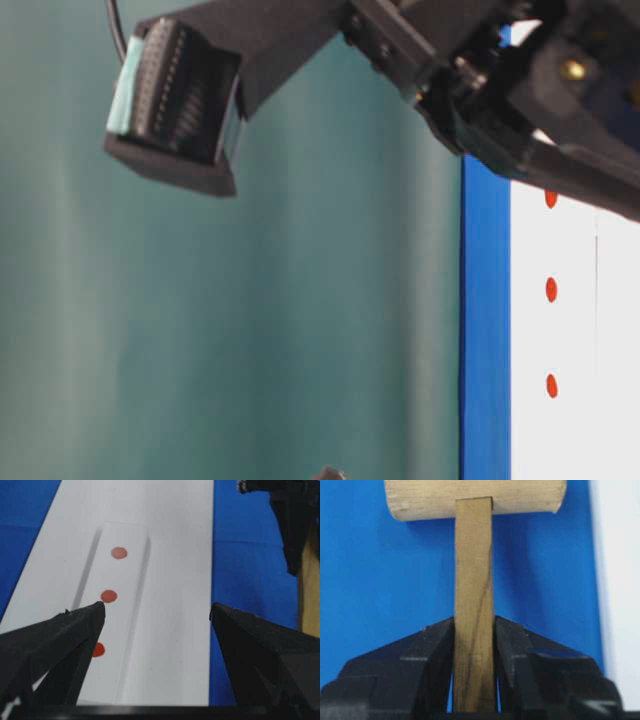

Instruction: Hit the mark with a hammer.

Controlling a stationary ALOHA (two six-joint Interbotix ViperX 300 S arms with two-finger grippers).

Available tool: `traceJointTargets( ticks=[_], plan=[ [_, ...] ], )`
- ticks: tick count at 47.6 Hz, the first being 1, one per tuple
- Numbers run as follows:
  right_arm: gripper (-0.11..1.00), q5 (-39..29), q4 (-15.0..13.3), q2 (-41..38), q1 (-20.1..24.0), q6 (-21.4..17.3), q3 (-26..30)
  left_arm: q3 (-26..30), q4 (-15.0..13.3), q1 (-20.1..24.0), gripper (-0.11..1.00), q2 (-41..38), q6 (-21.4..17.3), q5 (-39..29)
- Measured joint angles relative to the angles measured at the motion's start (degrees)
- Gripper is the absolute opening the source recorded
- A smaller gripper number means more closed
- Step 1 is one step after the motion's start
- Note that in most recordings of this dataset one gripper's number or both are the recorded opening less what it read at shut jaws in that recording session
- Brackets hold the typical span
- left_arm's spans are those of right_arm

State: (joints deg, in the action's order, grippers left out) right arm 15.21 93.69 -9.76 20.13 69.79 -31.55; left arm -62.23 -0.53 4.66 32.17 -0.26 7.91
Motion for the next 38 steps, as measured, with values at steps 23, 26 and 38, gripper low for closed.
traceJointTargets(
  ticks=[23,26,38],
  plan=[
    [0.09,0.0,2.9,-3.7,1.2,-0.1,2.0,-0.4,-0.1,-0.3,0.84,0.0,1.1,0.0],
    [0.09,-0.1,2.9,-3.8,1.2,-0.1,1.7,-0.4,-0.1,-0.3,0.84,0.0,1.1,0.0],
    [0.09,-2.1,3.0,-5.6,1.2,0.0,0.9,-0.4,-0.1,-0.2,0.84,0.0,1.1,0.0]
  ],
)
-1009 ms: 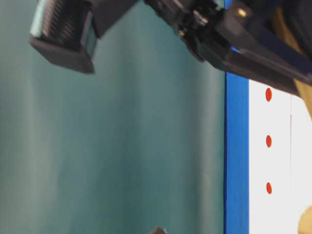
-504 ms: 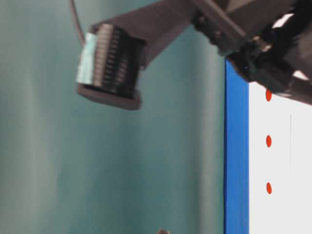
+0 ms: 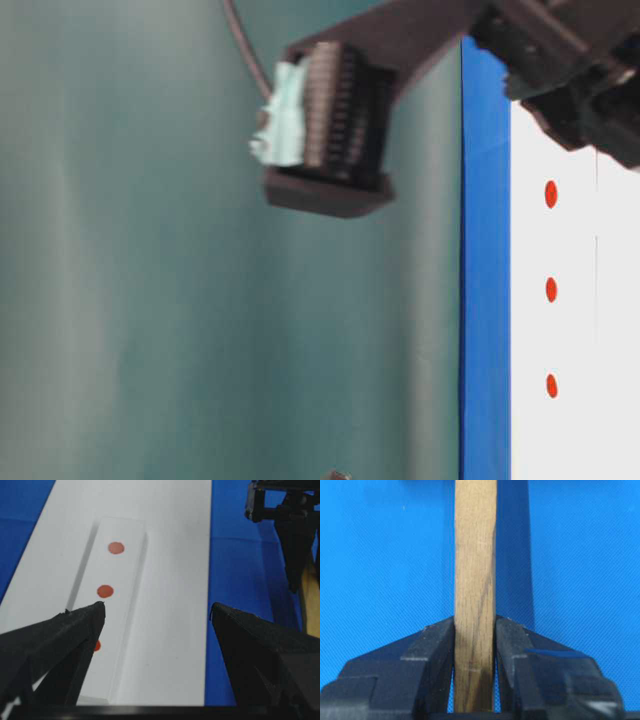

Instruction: Hit the mark with a hammer.

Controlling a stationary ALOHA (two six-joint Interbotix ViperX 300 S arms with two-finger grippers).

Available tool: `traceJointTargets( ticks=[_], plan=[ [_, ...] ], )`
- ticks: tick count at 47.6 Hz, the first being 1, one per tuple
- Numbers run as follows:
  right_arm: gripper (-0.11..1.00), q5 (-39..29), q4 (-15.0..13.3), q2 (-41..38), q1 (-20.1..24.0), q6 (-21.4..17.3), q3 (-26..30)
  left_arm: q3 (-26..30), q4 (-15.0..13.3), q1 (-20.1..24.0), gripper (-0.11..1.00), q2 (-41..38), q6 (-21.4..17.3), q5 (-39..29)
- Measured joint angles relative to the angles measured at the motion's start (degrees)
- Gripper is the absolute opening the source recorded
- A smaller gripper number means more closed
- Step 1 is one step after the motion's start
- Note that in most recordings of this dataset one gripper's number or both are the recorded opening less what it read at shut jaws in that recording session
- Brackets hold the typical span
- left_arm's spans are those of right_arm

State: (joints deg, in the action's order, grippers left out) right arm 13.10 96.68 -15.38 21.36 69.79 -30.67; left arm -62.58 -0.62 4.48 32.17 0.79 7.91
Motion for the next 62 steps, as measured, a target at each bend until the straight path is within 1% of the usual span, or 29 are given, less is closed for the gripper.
traceJointTargets(
  ticks=[21,26,27,30,39,41,42,49,56,62],
  plan=[
    [0.09,-0.1,0.0,-0.1,0.0,0.2,-0.6,0.0,0.0,-0.1,0.84,0.0,0.0,-0.1],
    [0.1,-0.1,0.0,0.0,0.0,0.2,-0.6,0.0,-0.1,-0.1,0.84,0.0,0.1,-0.8],
    [0.11,0.0,0.0,-0.1,0.1,0.2,-0.6,0.0,-0.1,-0.1,0.84,0.0,0.0,-1.0],
    [0.24,0.3,0.0,-0.1,0.0,0.2,-0.6,0.0,0.0,-0.1,0.84,0.0,0.1,-1.3],
    [0.81,2.3,-0.1,0.0,0.1,0.4,-0.6,0.0,-0.1,-0.1,0.84,0.0,0.1,-1.9],
    [0.89,2.6,-0.1,0.1,0.0,0.5,-0.6,0.0,-0.1,-0.2,0.84,0.0,0.1,-2.0],
    [0.91,2.8,0.0,0.3,0.0,0.6,-0.6,0.0,-0.1,-0.3,0.84,0.0,0.0,-2.0],
    [0.81,4.2,-0.9,4.3,0.1,1.6,-1.3,0.0,-0.1,-0.6,0.84,0.4,0.0,-2.1],
    [0.82,6.9,-2.2,11.0,0.0,3.6,-3.4,0.0,-0.1,-1.0,0.84,1.1,-0.1,-2.0],
    [0.81,9.2,-2.4,17.4,-0.8,5.9,-6.3,-0.1,-0.1,-1.1,0.84,1.3,-0.3,-2.0]
  ],
)
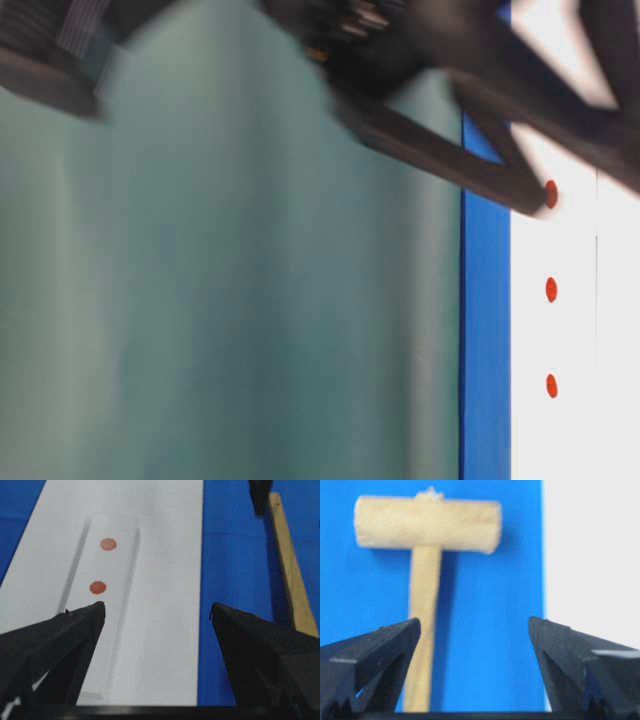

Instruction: Hit the mark with a hammer.

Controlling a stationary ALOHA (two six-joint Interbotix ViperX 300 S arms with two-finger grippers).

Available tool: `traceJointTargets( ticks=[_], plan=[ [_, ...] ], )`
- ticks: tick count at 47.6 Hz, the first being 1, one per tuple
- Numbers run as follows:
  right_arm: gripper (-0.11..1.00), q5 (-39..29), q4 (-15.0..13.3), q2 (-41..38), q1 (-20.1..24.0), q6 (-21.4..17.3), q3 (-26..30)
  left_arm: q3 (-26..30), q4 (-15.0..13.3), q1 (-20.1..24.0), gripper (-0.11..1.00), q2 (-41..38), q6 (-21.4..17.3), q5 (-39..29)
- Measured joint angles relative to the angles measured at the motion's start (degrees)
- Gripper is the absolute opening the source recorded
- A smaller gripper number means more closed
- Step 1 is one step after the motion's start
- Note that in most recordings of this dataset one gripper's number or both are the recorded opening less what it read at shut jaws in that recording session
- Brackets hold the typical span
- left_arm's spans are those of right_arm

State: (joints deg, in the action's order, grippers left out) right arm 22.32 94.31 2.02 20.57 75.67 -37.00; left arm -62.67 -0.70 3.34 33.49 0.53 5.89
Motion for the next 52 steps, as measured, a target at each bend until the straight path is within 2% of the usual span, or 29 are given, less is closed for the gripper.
traceJointTargets(
  ticks=[8,22,26,38,45,52],
  plan=[
    [0.81,2.0,-0.1,8.3,-2.6,3.3,-4.7,0.0,0.0,-0.2,0.84,0.8,-0.3,-0.1],
    [0.81,2.1,-0.1,21.2,-8.7,6.8,-13.4,-2.0,0.1,-0.8,0.84,5.4,-1.0,0.0],
    [0.81,2.1,-0.1,25.1,-10.0,7.5,-15.7,-3.1,0.1,-1.0,0.84,7.5,-2.2,0.0],
    [0.81,2.2,-0.1,36.6,-11.0,9.4,-22.9,-6.2,0.2,-1.8,0.84,14.7,-8.0,0.0],
    [0.81,2.1,0.2,43.3,-11.1,9.4,-27.4,-8.4,0.2,-1.8,0.84,19.1,-8.3,-1.1],
    [0.8,2.1,0.7,46.4,-11.1,9.3,-30.8,-9.8,0.2,-1.8,0.84,22.6,-8.3,-4.4]
  ],
)
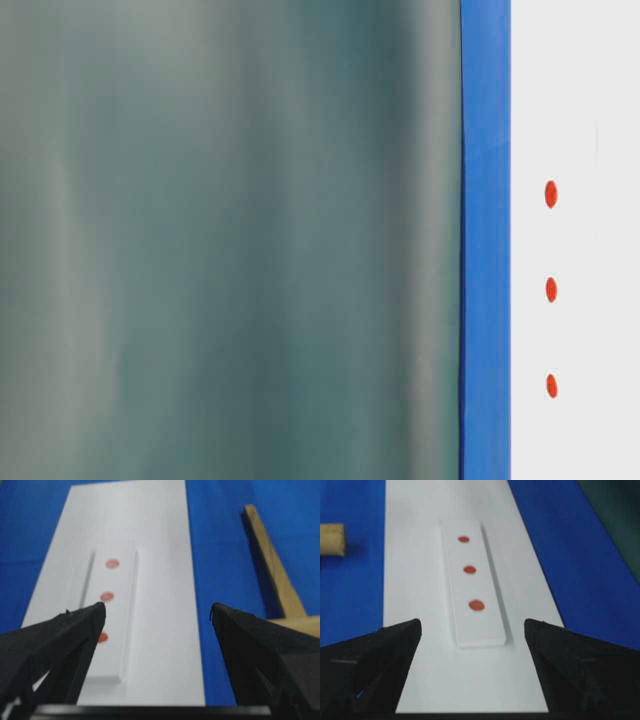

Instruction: Hit the mark with a hammer.

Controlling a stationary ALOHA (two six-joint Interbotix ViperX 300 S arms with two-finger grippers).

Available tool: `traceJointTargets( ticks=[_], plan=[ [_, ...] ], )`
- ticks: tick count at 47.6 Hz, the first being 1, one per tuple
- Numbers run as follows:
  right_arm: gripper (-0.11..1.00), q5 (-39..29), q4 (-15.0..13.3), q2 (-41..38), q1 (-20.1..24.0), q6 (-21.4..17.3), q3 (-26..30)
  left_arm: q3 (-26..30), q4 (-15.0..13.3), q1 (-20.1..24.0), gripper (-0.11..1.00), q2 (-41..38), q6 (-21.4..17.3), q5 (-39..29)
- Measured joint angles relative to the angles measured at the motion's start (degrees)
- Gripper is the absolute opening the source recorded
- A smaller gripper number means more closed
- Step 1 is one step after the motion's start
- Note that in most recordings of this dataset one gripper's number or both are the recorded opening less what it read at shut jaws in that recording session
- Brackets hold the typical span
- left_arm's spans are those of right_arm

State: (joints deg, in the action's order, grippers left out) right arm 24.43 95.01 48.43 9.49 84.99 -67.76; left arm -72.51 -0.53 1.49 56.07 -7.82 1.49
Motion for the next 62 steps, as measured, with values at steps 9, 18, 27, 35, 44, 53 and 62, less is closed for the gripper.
traceJointTargets(
  ticks=[9,18,27,35,44,53,62],
  plan=[
    [0.79,0.1,0.4,1.0,0.0,-0.4,-2.4,-0.9,0.0,0.0,0.84,4.0,0.1,-4.9],
    [0.77,0.2,0.4,1.1,0.0,-1.8,-3.7,-2.4,0.0,0.0,0.84,6.5,0.2,-6.1],
    [0.77,1.6,0.2,1.6,-1.2,-2.2,-4.7,-3.3,0.0,1.5,0.84,7.6,0.2,-6.1],
    [0.77,1.6,-2.0,3.3,-4.9,-1.7,-4.7,-3.7,0.0,2.7,0.84,7.6,0.3,-6.4],
    [0.77,-5.0,-5.1,6.2,-12.0,0.3,-4.7,-3.9,0.0,2.9,0.84,7.6,0.2,-6.4],
    [0.77,-18.8,-5.4,6.7,-19.4,1.2,-4.7,-3.9,0.0,2.9,0.84,7.6,0.3,-6.4],
    [0.77,-23.5,-5.4,6.8,-25.0,1.1,-4.7,-4.0,0.0,2.9,0.84,7.6,0.3,-6.4]
  ],
)
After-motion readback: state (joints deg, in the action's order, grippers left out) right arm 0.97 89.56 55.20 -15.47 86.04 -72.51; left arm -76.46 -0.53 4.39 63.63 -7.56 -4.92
